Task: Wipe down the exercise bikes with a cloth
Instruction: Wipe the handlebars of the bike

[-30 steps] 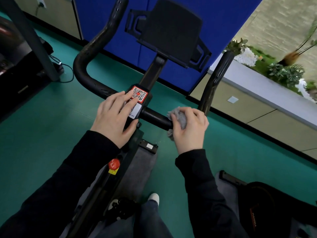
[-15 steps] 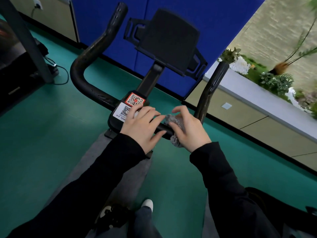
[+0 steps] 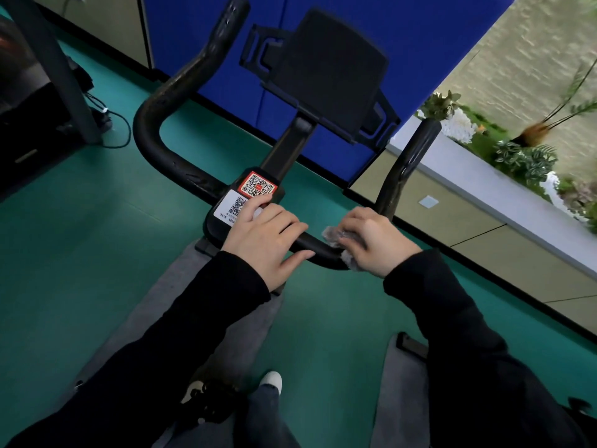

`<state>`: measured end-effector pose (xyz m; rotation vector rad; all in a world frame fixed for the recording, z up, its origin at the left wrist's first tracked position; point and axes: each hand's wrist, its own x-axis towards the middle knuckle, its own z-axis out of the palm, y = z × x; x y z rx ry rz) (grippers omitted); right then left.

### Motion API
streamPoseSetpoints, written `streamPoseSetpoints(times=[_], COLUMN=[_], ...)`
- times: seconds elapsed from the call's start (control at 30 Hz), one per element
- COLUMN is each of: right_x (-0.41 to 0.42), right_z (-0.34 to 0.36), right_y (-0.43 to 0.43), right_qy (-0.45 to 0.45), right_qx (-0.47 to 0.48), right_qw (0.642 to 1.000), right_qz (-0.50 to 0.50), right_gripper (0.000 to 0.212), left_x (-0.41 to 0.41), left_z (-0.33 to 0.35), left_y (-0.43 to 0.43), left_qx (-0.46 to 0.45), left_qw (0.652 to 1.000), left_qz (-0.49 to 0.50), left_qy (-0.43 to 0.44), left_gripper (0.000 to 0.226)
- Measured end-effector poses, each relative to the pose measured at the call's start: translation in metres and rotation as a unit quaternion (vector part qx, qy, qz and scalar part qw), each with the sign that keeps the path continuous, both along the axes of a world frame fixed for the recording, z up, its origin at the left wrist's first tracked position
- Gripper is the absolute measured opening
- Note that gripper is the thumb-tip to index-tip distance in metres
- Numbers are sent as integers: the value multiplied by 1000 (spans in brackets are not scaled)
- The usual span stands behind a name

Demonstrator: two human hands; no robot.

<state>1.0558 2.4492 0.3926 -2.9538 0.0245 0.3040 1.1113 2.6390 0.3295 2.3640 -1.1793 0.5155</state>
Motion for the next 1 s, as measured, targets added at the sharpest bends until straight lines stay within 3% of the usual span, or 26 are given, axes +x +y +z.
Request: streamPoseSetpoints(times=[0.2,0.33,0.43,0.6,0.7,0.83,1.0], right_x=[27,40,43,32,31,9,-20], right_z=[10,18,24,20,22,11,-16], right_y=[11,4,-2,0,-12,-13,-10], right_qy=[137,227,227,211,159,-7,-190], right_qx=[40,-19,-75,-42,-47,-19,57], right_qw=[990,973,970,975,984,997,980], right_qz=[-9,24,41,60,68,68,6], right_gripper=[16,14,19,21,23,19,18], left_x=[0,0,0,1,1,1,1], left_z=[-1,-2,-3,-3,-4,-3,-3], left_y=[0,0,0,0,0,1,0], left_qx=[-3,-5,-6,-8,-6,2,3], left_qw=[1000,1000,1000,1000,1000,1000,1000], left_qz=[0,-1,-2,0,-2,4,2], left_qy=[-4,-8,-12,-10,-8,-5,-5], left_gripper=[34,34,35,35,35,35,35])
